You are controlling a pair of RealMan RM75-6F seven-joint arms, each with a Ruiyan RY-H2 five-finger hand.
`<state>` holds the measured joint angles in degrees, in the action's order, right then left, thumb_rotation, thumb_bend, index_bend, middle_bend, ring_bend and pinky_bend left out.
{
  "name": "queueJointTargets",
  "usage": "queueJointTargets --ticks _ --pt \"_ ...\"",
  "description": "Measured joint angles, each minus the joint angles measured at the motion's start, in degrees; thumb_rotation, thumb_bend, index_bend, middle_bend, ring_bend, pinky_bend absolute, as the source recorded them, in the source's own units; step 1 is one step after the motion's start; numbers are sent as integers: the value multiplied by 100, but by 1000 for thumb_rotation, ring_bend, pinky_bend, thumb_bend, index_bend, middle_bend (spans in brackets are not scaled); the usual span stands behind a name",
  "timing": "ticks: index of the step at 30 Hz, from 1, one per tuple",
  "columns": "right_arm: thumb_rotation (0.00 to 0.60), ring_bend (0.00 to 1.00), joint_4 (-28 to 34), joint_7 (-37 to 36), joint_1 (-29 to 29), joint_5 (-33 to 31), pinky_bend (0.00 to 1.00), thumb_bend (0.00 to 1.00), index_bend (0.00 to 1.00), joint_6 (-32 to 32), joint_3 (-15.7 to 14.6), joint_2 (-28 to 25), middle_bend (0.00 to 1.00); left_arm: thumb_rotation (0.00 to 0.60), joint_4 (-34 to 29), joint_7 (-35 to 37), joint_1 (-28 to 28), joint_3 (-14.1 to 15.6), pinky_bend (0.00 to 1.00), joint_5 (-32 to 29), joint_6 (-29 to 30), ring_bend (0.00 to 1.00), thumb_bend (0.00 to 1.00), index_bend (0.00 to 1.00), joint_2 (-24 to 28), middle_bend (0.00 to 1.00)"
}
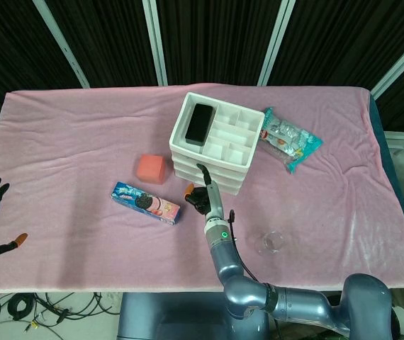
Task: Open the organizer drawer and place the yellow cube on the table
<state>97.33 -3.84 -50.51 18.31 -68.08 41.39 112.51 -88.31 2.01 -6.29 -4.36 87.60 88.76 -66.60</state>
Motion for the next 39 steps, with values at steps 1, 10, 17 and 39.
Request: queueJointTargets --ticks 1,10,17,39 --pt "600 1000 3 1 6 -7 1000 705 62 5 11 -3 943 600 -3 -3 0 2 0 -1 -4 0 0 0 -1 0" --pt "600 1000 -29 3 30 -113 1000 705 62 109 68 -5 943 600 -28 -36 5 5 0 -20 -8 0 0 0 -6 0" --pt "600 1000 -78 28 -9 -156 1000 705 62 170 115 12 943 600 -50 -77 -1 17 0 -25 -40 0 0 0 -12 0" --pt "600 1000 -146 35 -8 -194 1000 704 78 164 192 13 943 600 -84 -111 -2 42 0 -26 -76 0 0 0 3 0"
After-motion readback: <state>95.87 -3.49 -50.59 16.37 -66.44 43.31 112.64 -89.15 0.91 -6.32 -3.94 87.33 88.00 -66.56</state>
